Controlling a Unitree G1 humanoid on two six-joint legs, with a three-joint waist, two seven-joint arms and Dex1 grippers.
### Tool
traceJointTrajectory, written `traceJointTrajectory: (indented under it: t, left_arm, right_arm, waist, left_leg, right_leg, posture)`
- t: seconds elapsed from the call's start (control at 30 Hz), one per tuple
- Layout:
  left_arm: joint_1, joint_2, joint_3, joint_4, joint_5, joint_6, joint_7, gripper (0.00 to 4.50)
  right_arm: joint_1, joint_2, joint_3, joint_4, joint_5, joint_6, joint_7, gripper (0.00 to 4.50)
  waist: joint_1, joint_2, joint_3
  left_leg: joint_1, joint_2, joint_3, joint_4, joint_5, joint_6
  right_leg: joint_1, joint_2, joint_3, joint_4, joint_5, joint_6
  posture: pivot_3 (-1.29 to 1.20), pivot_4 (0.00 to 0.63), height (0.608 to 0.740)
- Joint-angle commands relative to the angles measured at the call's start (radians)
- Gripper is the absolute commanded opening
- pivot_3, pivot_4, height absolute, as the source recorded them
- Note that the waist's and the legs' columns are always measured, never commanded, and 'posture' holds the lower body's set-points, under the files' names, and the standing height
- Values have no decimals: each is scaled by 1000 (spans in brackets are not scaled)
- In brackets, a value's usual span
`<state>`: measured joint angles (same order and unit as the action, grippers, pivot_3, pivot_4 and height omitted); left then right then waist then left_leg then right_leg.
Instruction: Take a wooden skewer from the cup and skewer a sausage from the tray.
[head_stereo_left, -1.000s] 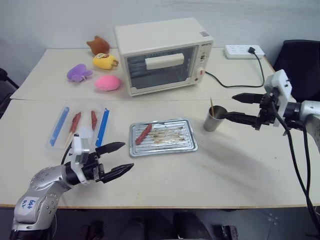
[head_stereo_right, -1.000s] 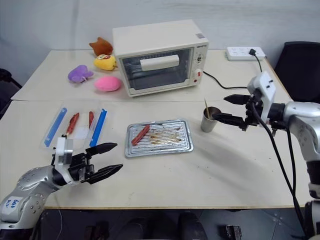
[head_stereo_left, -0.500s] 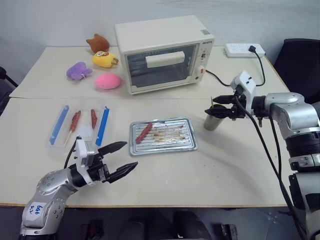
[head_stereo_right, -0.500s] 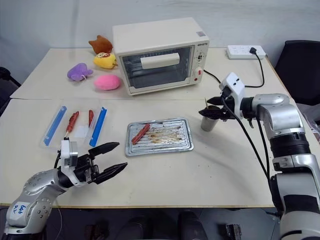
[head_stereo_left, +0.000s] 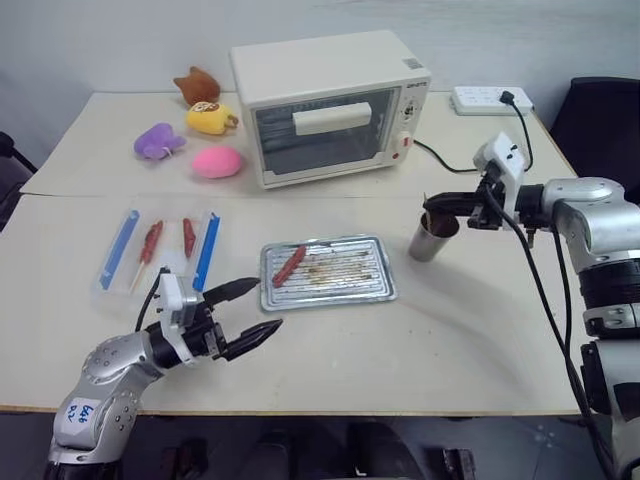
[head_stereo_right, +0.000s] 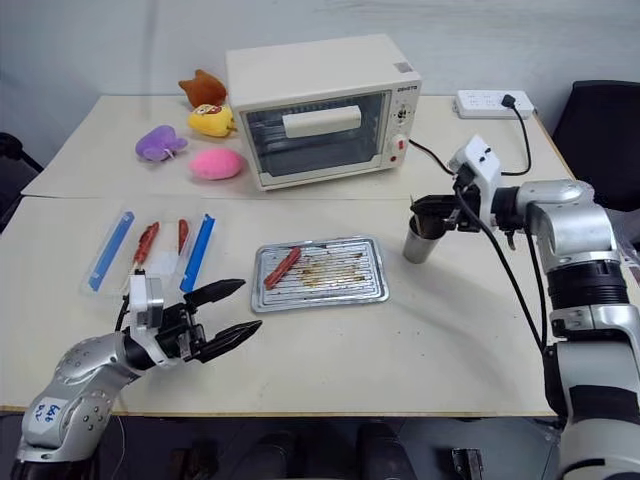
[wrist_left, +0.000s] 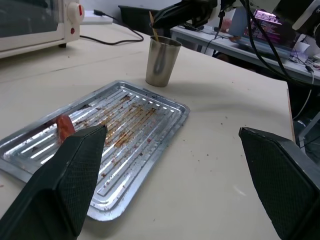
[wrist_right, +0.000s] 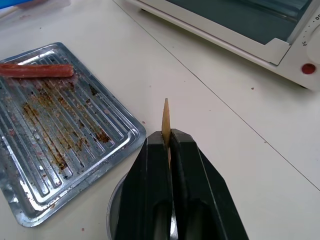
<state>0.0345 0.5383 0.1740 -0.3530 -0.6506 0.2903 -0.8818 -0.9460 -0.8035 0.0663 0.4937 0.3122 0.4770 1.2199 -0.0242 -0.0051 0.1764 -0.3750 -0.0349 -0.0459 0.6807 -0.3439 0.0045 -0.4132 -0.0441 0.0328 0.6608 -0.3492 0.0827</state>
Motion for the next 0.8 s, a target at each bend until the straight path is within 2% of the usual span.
traceJointTrajectory:
  t: [0.03, 0.2, 0.37, 0.4, 0.5, 0.6, 0.8]
  left_arm:
    - [-33, -10, -10, -18, -12, 0, 3, 4500]
    - [-98, -49, -24, -10, -53, 31, 17, 4500]
    - [-159, -102, -49, -22, -104, 79, 42, 4500]
    - [-180, -133, -54, -20, -115, 80, 62, 4500]
    - [-218, -193, -80, -12, -106, 67, 89, 4500]
    - [-258, -241, -111, 6, -65, 31, 104, 4500]
    - [-313, -314, -148, 18, -38, -2, 140, 4500]
  right_arm:
    - [-46, -72, -124, -102, 109, 22, 98, 49]
    - [-39, -77, -231, -225, 286, 205, 129, 49]
    - [42, 110, -374, -409, 538, 381, -47, 49]
    - [78, 184, -395, -464, 599, 397, -107, 49]
    - [160, 351, -427, -576, 721, 415, -253, 49]
    - [229, 472, -421, -653, 796, 418, -370, 49]
    - [315, 545, -375, -716, 837, 396, -441, 49]
  waist:
    - [1, 0, 0]
    - [1, 0, 0]
    - [-4, 0, 0]
    - [-3, 0, 0]
    - [0, 0, 0]
    - [4, 0, 0]
    - [6, 0, 0]
  left_leg:
    - [0, 0, 0, 0, 0, 0]
    - [0, 0, -1, 0, 0, 0]
    - [1, 1, 0, 0, 0, 0]
    - [1, 0, 0, 0, 0, 0]
    - [0, 0, -1, 1, 0, 0]
    - [-1, 0, -1, 2, 0, 0]
    - [0, -1, -1, 3, 0, 0]
  right_leg:
    - [0, 0, 0, 0, 0, 0]
    - [0, 0, 0, 0, 0, 0]
    - [1, 1, 0, 1, 0, 0]
    - [1, 1, 0, 1, 0, 0]
    - [0, 0, -1, 2, 0, 0]
    - [0, 0, -1, 3, 1, 1]
    - [0, 0, 0, 2, 1, 1]
  posture:
    - [0, 150, 740]
    - [0, 150, 740]
    - [0, 150, 740]
    - [0, 150, 740]
    - [0, 150, 740]
    - [0, 150, 740]
    - [0, 150, 740]
